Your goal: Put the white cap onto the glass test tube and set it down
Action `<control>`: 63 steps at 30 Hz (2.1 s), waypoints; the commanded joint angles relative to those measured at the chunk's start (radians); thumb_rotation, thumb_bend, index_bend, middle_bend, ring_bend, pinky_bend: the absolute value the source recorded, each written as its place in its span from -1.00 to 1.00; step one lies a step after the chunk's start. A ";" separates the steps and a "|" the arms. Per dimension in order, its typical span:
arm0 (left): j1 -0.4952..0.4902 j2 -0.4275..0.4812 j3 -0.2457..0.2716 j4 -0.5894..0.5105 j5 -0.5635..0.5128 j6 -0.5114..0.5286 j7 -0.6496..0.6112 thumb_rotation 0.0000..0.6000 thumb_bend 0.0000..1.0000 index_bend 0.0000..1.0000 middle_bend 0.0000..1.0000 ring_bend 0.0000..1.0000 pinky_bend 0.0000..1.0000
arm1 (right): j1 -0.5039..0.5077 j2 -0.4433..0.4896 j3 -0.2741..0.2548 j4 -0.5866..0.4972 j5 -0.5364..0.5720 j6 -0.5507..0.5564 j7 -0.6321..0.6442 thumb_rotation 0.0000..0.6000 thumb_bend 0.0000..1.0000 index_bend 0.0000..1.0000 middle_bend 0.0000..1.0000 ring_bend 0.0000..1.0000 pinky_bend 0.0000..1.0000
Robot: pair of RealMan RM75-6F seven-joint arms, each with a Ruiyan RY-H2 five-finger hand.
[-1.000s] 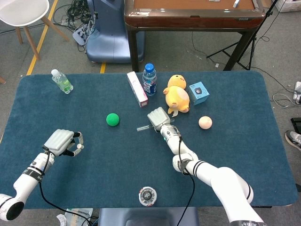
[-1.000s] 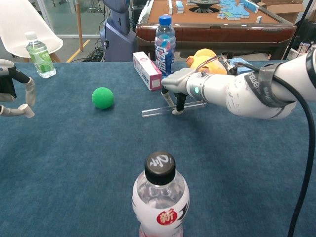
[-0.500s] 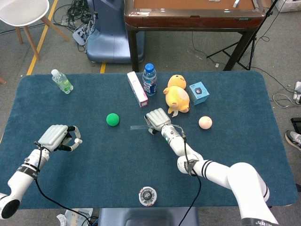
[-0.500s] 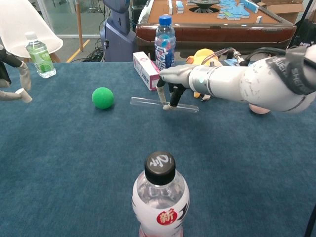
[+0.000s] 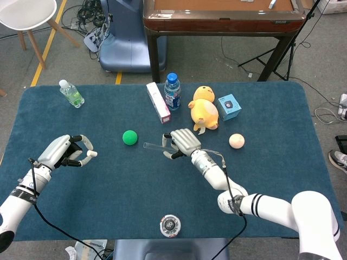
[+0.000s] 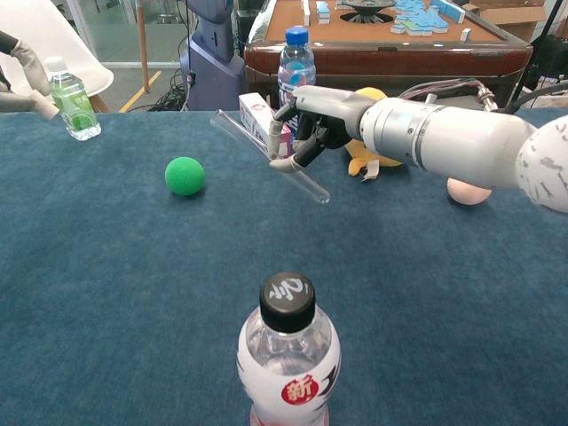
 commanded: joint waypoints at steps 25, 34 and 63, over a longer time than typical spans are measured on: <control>-0.034 -0.072 -0.022 -0.111 0.015 0.066 0.145 1.00 -0.41 0.05 1.00 1.00 0.97 | -0.015 -0.119 -0.002 -0.057 -0.097 0.034 0.192 1.00 0.02 0.51 1.00 1.00 0.98; -0.045 -0.092 -0.007 -0.120 0.034 0.075 0.215 1.00 -0.41 0.05 1.00 1.00 0.97 | -0.005 -0.129 0.009 -0.047 -0.081 0.020 0.191 1.00 0.02 0.51 1.00 1.00 0.98; -0.062 -0.123 0.014 -0.123 0.041 0.086 0.308 1.00 -0.41 0.05 1.00 1.00 0.97 | 0.001 -0.140 0.010 -0.041 -0.081 0.012 0.193 1.00 0.02 0.51 1.00 1.00 0.98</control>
